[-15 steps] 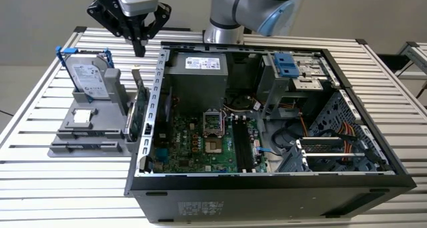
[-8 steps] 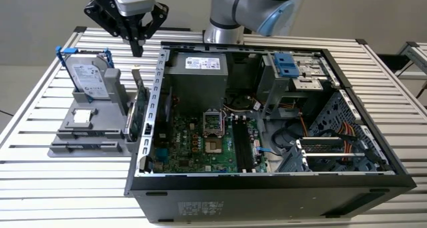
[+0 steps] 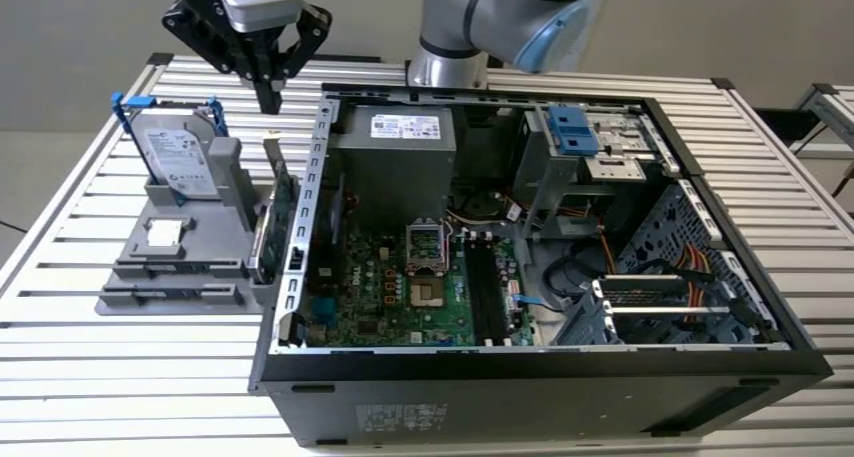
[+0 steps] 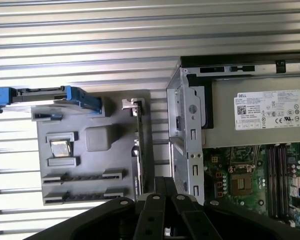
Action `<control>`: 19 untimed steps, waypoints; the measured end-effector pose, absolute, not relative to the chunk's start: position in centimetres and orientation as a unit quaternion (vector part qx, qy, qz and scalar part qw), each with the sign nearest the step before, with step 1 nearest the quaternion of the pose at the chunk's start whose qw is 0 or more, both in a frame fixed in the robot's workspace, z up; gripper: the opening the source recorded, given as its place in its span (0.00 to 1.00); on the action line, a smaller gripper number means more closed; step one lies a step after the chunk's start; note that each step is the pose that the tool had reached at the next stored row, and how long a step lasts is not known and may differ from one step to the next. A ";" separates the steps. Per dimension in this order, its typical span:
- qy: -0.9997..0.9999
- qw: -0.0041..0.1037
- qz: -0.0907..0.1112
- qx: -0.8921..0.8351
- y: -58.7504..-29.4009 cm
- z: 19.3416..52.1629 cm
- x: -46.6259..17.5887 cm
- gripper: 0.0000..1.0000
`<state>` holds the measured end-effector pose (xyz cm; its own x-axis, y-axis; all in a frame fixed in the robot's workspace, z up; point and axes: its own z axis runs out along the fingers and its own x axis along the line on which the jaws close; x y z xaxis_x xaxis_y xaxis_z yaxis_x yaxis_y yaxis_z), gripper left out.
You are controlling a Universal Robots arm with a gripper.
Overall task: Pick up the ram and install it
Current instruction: 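Reach for the ram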
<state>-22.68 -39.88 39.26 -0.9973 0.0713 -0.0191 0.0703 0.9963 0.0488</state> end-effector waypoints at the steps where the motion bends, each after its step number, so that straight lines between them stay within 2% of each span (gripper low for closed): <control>1: 0.999 0.010 0.024 0.035 -39.9 39.3 -22.8 0.00; 19: 0.999 0.010 0.024 0.035 -39.9 39.3 -23.3 0.00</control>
